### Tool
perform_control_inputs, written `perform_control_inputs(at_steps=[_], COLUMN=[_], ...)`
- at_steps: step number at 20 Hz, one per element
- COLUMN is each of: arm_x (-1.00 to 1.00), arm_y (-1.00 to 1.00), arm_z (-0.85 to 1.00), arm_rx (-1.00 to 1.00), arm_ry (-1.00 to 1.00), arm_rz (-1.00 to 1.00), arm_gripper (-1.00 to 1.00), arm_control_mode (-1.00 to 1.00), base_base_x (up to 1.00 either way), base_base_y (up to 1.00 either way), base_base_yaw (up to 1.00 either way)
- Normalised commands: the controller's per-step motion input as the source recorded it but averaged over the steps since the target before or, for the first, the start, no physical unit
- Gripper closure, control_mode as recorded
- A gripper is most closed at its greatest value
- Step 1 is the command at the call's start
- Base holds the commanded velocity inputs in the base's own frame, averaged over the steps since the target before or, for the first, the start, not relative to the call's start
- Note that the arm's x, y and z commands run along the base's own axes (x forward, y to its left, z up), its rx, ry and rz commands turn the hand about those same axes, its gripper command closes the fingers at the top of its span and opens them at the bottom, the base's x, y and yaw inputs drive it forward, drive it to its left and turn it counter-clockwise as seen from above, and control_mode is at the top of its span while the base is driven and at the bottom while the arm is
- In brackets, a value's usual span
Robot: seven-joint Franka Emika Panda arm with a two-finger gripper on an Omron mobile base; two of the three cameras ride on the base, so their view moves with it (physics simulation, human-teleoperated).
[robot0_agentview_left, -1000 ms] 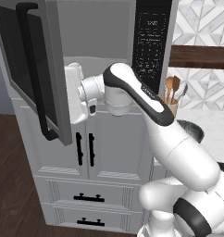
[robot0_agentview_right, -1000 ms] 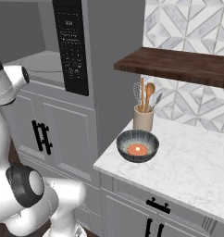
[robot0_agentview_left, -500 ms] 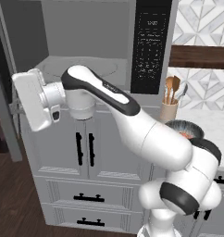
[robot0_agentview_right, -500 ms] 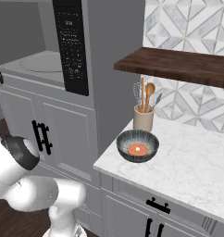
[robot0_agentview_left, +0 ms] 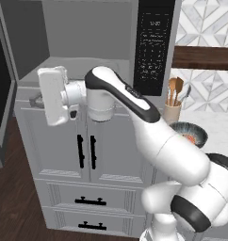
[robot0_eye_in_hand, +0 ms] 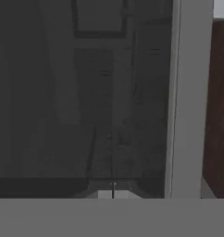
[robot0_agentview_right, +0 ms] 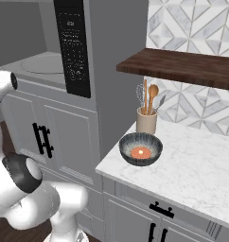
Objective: Open the microwave, place the bowl with waffle inside the microwave, then close the microwave door and turn it on.
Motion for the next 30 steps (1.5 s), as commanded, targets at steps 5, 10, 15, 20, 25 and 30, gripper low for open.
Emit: perform_control_inputs(at_steps=[5,10,15,20,25,30], arm_x=[0.00,0.00,0.00,0.00,0.00,0.04], arm_y=[-1.00,-1.00,-1.00,-1.00,-1.00,-1.00], arm_z=[-0.33,-0.12,-0.03,-0.47,-0.72,-0.31], arm_rx=[-0.11,-0.30,-0.38,-0.32,-0.11,-0.14], arm_ry=[-0.16,-0.10,-0.07,0.02,0.02,0.15], arm_rz=[-0.30,-0.31,-0.36,-0.44,-0.44,-0.44], arm_gripper=[1.00,1.00,1.00,1.00,1.00,1.00], arm_control_mode=[-1.00,-1.00,-1.00,-1.00,-1.00,-1.00], base_base_x=[0.00,0.00,0.00,0.00,0.00,0.00], base_base_y=[0.00,0.00,0.00,0.00,0.00,0.00], base_base_yaw=[0.00,0.00,0.00,0.00,0.00,0.00])
